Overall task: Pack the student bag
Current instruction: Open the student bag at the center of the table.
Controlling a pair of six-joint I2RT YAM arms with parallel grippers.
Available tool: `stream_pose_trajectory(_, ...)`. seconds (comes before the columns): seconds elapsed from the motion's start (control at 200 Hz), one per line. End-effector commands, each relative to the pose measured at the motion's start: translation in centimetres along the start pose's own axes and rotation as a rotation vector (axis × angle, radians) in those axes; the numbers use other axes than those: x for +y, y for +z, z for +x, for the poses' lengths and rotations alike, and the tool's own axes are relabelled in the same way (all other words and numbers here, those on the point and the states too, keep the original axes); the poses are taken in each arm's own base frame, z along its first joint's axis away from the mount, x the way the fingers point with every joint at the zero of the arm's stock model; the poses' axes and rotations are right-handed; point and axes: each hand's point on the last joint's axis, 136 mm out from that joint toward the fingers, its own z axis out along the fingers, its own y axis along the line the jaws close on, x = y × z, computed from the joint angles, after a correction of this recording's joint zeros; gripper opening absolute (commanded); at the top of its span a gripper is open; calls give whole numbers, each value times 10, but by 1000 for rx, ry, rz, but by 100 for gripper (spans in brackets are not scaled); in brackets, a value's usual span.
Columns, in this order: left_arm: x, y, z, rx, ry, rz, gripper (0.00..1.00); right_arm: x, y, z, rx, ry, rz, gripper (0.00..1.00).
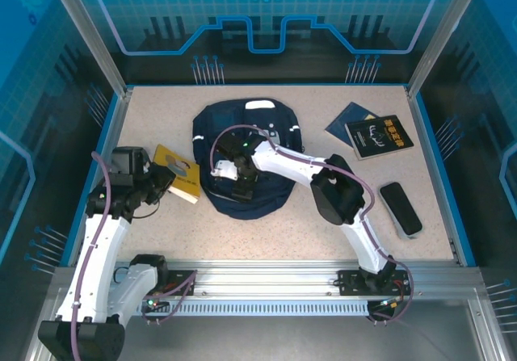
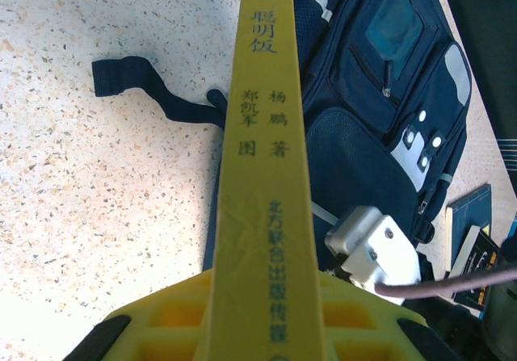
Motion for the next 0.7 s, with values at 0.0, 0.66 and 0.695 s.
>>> stream_pose_trajectory(0.0,-11,-6,-3,-14,24,60,3,-3,14,-1,14,-16,-29,64)
stream_pose_trajectory(0.66,-5,-29,10,-43,55,135,3,-96,-133,-63,-411,416,194,0)
stream_pose_trajectory(0.695,-7,-30,12,-36,61,147,3,-101,-139,-64,-420,445,208,0)
